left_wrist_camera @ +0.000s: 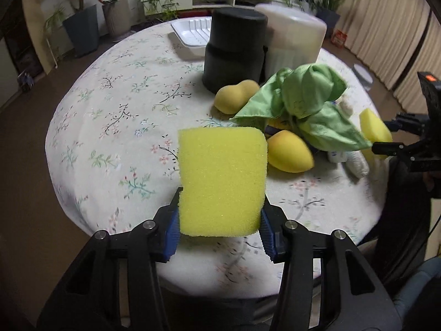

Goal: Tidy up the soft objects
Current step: 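Grasp the yellow square sponge with the right tool while the left tool grasps another yellow sponge, then carry both yellow sponges over the white plastic tray and open both tools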

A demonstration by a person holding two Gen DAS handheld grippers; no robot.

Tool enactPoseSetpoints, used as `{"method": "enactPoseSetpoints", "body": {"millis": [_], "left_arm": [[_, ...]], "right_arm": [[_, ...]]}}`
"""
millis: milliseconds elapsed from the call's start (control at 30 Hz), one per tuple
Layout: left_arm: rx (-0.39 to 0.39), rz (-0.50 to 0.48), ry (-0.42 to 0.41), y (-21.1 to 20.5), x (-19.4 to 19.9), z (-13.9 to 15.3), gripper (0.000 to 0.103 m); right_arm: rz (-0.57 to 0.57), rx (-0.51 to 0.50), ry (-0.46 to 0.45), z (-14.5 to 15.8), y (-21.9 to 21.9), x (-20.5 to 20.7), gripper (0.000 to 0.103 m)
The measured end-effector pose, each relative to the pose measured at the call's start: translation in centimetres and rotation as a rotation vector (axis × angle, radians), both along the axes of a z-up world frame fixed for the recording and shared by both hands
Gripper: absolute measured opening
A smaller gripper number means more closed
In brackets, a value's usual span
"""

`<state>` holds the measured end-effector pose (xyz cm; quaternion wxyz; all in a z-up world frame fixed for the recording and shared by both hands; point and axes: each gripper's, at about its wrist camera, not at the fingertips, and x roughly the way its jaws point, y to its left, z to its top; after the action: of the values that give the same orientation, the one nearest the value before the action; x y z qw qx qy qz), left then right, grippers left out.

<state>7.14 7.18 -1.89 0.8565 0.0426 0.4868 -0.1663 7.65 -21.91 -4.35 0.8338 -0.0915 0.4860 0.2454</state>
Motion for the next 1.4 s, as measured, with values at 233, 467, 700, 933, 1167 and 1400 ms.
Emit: {"method": "enactPoseSetpoints", "body": {"millis": [233, 467, 700, 933, 1167, 1400], "left_arm": [[-0.062, -0.003, -0.024, -0.3, 0.4, 1.6, 0.045], [-0.079, 0.061, -0.063, 3.2, 7.1, 4.0, 0.045], [-0.045, 0.027, -0.111, 3.1, 17.3, 6.6, 0.045], [0.072, -0.057, -0.106, -0.7, 27.3, 6.2, 0.045], [0.176, -0.236, -0.048, -6.9, 33.3, 4.1, 0.045], [0.232, -0.326, 0.035, -9.9, 34.9, -0.4, 0.046]], "right_arm": [[-0.044, 0.063, -0.001, 2.1, -2.3, -1.4, 0.058], [-0.187, 0.067, -0.042, 4.2, -8.2, 2.1, 0.058], [-0.303, 0.01, -0.107, 6.5, -13.7, 11.1, 0.058], [-0.232, -0.002, -0.133, 7.8, -11.7, 22.7, 0.058], [-0.087, -0.031, -0.092, 6.6, -5.4, 32.5, 0.058], [0.058, -0.096, -0.047, 2.8, 0.0, 36.1, 0.058]]}}
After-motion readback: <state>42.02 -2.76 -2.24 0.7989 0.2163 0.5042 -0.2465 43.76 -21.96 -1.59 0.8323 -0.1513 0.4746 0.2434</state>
